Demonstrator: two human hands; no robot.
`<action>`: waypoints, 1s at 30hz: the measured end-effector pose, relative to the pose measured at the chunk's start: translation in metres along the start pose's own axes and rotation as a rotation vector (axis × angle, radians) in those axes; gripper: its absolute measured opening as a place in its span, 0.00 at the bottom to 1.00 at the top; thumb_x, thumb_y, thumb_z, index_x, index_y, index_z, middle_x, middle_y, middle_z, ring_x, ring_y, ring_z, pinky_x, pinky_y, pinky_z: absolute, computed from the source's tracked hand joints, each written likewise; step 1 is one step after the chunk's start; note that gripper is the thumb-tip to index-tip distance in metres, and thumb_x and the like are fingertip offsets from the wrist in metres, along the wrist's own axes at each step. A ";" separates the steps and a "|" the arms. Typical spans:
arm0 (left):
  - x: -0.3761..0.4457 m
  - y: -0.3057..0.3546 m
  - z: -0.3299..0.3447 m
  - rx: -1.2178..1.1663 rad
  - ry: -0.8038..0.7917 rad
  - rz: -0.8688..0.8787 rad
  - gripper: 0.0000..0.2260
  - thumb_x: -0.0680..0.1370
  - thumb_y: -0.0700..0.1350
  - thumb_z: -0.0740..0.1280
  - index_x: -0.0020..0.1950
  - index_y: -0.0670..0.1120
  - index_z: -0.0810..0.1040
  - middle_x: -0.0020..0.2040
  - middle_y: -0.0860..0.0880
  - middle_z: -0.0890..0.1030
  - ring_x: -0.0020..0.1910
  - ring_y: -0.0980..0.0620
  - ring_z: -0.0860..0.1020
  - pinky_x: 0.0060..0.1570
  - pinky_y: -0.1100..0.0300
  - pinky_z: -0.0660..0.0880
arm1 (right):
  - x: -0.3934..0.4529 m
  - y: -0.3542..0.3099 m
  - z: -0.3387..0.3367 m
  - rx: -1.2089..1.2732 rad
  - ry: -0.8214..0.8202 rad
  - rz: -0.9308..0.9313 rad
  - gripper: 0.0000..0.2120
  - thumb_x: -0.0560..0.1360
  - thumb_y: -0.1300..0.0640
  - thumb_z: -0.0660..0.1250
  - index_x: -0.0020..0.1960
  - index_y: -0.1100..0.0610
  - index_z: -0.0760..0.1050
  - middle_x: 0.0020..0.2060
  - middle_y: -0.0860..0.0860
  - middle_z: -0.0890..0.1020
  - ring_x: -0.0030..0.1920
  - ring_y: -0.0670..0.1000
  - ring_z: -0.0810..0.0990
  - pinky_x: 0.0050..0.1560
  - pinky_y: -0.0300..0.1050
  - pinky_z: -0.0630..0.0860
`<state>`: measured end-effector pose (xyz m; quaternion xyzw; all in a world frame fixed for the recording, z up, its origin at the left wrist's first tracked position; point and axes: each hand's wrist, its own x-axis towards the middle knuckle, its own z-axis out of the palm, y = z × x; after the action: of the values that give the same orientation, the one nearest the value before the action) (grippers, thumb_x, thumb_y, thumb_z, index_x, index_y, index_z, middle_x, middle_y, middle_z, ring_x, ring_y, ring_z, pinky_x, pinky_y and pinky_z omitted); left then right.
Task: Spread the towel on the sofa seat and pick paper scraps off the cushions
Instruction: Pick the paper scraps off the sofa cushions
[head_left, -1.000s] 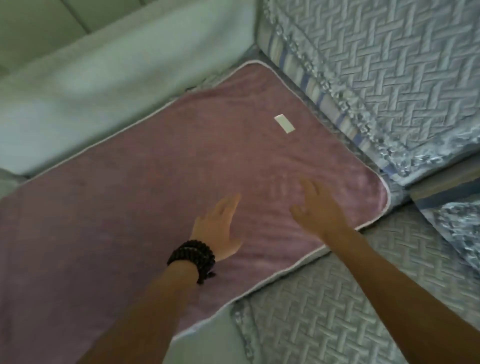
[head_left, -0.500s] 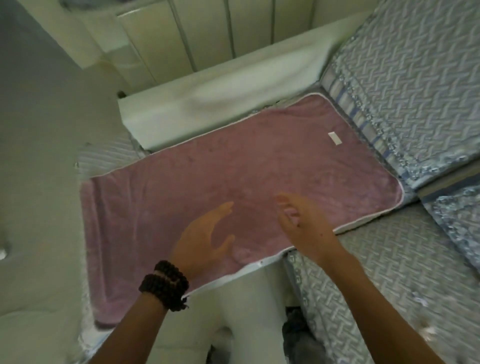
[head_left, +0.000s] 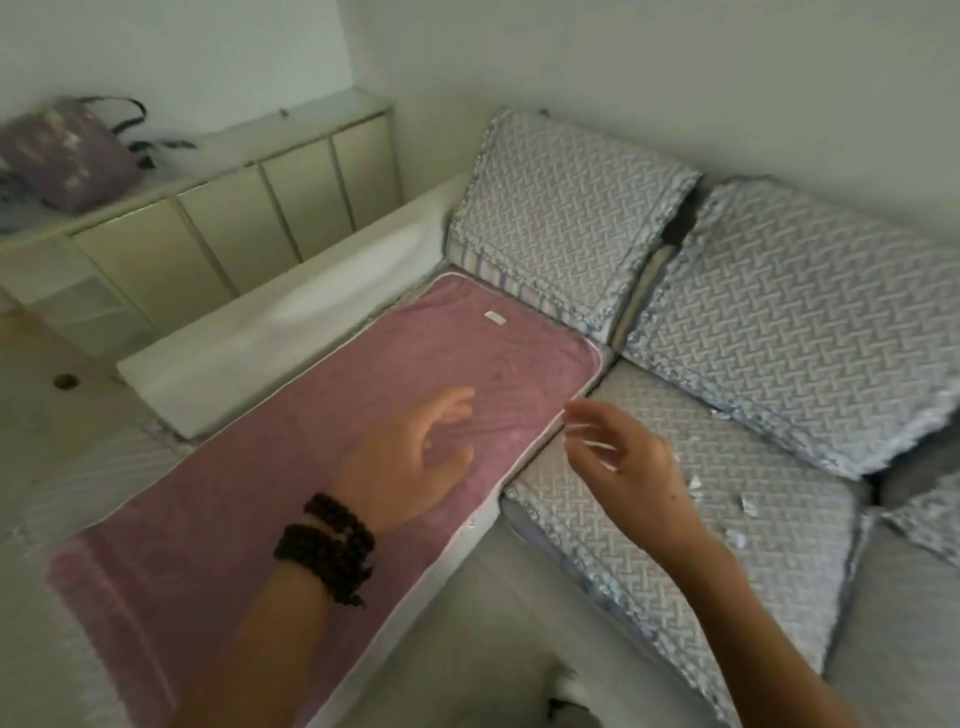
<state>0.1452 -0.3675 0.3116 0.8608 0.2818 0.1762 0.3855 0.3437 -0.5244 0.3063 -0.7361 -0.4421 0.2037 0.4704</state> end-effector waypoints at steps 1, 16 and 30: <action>-0.001 0.009 0.005 -0.014 -0.023 0.032 0.24 0.75 0.52 0.67 0.71 0.58 0.67 0.63 0.61 0.77 0.63 0.67 0.73 0.61 0.59 0.75 | -0.012 -0.002 -0.011 -0.001 0.038 0.003 0.15 0.76 0.58 0.68 0.61 0.48 0.78 0.53 0.40 0.83 0.53 0.38 0.82 0.53 0.31 0.78; 0.021 0.157 0.168 -0.089 -0.420 0.456 0.25 0.73 0.56 0.66 0.70 0.57 0.69 0.62 0.65 0.76 0.63 0.64 0.74 0.55 0.59 0.76 | -0.197 0.036 -0.166 0.014 0.572 0.283 0.15 0.76 0.60 0.68 0.61 0.49 0.78 0.53 0.42 0.83 0.52 0.39 0.82 0.53 0.33 0.79; 0.072 0.210 0.256 0.001 -0.574 0.553 0.24 0.74 0.51 0.68 0.70 0.56 0.69 0.62 0.63 0.77 0.62 0.67 0.73 0.54 0.63 0.74 | -0.226 0.087 -0.242 0.028 0.780 0.403 0.15 0.75 0.56 0.70 0.61 0.47 0.77 0.53 0.42 0.83 0.52 0.40 0.82 0.54 0.42 0.81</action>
<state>0.4079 -0.5820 0.3139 0.9187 -0.0795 0.0254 0.3860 0.4373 -0.8535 0.3190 -0.8231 -0.0764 0.0043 0.5628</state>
